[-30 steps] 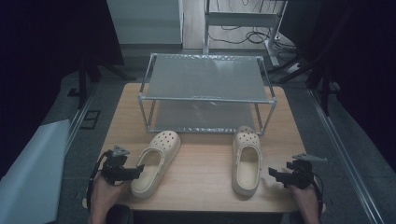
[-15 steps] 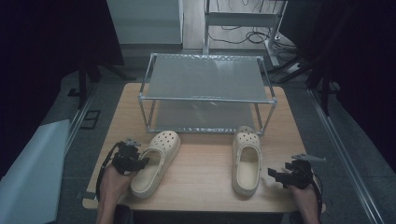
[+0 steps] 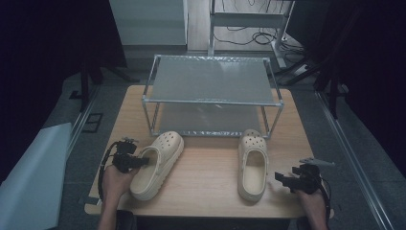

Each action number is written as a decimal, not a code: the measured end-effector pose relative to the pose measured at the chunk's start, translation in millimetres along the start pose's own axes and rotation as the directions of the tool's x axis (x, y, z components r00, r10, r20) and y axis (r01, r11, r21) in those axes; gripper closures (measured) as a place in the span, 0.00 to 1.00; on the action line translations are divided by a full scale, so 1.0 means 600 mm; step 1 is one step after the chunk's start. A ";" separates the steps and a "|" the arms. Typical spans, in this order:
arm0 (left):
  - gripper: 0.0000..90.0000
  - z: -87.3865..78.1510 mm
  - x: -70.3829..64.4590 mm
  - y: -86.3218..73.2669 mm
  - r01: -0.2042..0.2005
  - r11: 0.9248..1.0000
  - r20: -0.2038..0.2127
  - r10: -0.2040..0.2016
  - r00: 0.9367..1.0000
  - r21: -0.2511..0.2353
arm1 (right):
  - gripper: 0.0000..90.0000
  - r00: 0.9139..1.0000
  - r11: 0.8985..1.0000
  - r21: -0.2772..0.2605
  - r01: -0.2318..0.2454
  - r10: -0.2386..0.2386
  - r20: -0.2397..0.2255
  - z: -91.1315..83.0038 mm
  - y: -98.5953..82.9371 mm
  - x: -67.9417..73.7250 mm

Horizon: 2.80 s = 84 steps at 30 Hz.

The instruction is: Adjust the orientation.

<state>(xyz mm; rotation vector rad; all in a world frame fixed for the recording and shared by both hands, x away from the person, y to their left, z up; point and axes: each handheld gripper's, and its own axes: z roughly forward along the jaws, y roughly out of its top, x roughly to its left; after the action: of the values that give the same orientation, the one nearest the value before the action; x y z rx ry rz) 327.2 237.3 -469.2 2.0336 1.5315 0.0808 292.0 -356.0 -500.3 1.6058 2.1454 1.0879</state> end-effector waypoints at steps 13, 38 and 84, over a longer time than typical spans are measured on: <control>0.85 0.004 0.041 0.002 0.143 0.990 0.272 -0.139 0.952 0.004 | 0.12 1.000 1.000 0.001 -0.004 0.004 -0.005 0.000 0.000 -0.001; 0.85 -0.052 -0.015 0.074 0.145 0.989 0.516 -0.123 0.848 -0.003 | 0.12 0.999 1.000 -0.005 -0.009 0.009 -0.032 -0.001 -0.001 -0.002; 0.85 -0.116 -0.032 0.295 0.360 0.927 0.524 -0.259 0.811 -0.100 | 0.13 0.999 0.999 -0.009 -0.037 0.037 -0.037 0.000 -0.003 -0.008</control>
<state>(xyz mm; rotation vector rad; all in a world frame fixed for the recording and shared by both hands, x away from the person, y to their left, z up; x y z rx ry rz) 446.2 219.2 -321.2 1.4662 1.4226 -0.3896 292.5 -360.6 -502.2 1.6401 2.1382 1.1460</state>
